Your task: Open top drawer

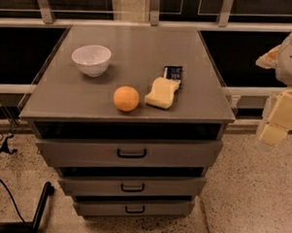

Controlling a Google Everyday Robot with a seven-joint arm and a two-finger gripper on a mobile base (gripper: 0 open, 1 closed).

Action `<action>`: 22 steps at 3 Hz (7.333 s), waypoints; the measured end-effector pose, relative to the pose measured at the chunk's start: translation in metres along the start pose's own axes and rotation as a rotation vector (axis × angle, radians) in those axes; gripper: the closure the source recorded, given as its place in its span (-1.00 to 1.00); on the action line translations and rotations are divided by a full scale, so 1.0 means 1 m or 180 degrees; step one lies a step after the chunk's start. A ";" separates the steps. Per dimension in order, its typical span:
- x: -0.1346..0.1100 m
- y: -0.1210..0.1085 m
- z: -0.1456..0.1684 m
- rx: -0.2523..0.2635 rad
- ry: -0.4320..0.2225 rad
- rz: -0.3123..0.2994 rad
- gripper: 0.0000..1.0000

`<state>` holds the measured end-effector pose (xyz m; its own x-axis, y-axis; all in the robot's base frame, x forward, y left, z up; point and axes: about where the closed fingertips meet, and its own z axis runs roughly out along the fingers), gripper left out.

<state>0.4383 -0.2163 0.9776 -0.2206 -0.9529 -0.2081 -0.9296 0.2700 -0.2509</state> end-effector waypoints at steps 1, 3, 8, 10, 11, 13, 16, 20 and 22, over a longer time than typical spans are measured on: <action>0.000 0.000 0.000 0.0003 -0.0001 0.0000 -1.00; 0.010 0.023 0.033 -0.0032 -0.0242 0.0174 -1.00; 0.010 0.062 0.117 -0.0231 -0.0712 0.0317 -1.00; -0.005 0.072 0.166 -0.0255 -0.0949 0.0255 -1.00; -0.013 0.073 0.194 -0.0291 -0.0980 0.0194 -1.00; -0.031 0.068 0.260 -0.0348 -0.0773 -0.0035 -1.00; -0.043 0.030 0.304 -0.0231 -0.0548 -0.0181 -1.00; -0.055 0.034 0.333 -0.1127 -0.0929 0.0120 -1.00; -0.053 0.050 0.304 -0.1276 -0.0996 0.0200 -1.00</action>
Offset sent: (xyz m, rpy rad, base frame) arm -0.0116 -0.0002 -0.0403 0.0970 0.0145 -0.0375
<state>0.4938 -0.1100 0.6885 -0.2379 -0.8329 -0.4996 -0.9711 0.1929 0.1407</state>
